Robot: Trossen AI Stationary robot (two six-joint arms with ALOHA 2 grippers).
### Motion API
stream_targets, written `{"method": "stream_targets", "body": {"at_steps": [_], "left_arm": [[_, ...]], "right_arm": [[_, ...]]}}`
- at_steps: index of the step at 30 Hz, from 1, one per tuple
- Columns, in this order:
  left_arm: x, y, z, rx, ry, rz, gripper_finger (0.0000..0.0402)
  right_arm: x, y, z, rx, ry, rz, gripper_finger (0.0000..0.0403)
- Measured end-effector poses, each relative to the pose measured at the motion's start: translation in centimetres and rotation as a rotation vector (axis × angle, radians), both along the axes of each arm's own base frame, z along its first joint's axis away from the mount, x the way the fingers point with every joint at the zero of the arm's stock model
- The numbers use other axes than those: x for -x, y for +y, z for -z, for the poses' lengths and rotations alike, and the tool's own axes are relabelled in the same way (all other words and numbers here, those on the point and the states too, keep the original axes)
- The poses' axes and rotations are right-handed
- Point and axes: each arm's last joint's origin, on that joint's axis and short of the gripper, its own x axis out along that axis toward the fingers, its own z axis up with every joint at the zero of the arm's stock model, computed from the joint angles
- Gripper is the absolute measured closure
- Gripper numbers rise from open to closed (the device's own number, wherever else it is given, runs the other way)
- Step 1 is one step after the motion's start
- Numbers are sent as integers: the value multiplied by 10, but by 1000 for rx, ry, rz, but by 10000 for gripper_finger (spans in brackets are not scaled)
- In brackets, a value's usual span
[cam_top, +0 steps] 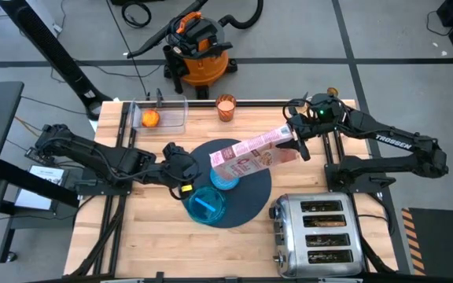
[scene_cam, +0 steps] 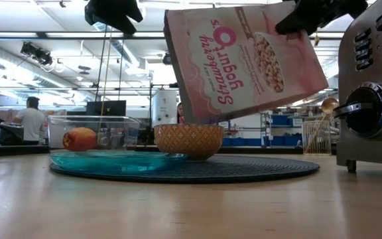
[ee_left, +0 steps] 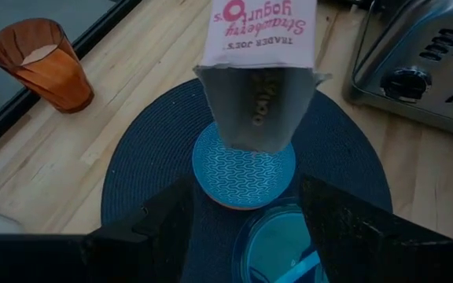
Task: Arrange a breakfast setting
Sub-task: Pour the cereal from the box into the bowl
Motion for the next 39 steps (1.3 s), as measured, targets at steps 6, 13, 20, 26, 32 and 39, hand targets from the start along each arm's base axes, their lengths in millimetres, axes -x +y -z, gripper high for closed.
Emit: {"method": "stream_targets", "body": {"at_steps": [6, 13, 20, 26, 32, 39], "left_arm": [[0, 1, 0, 0, 0, -2, 169], [0, 1, 0, 0, 0, -3, 169], [0, 1, 0, 5, -3, -7, 169], [0, 1, 0, 5, -3, -7, 169], [0, 1, 0, 6, -4, -8, 169], [0, 1, 0, 4, -4, -9, 169]], "right_arm": [[-2, 4, 0, 25, 10, 12, 209], [-3, 7, -1, 42, 14, 17, 209], [-4, 10, 0, 34, 27, 11, 209], [-4, 12, 0, 34, 32, 5, 209], [-4, 12, 0, 40, 35, 13, 209], [-5, 12, -1, 38, 27, 8, 209]]}}
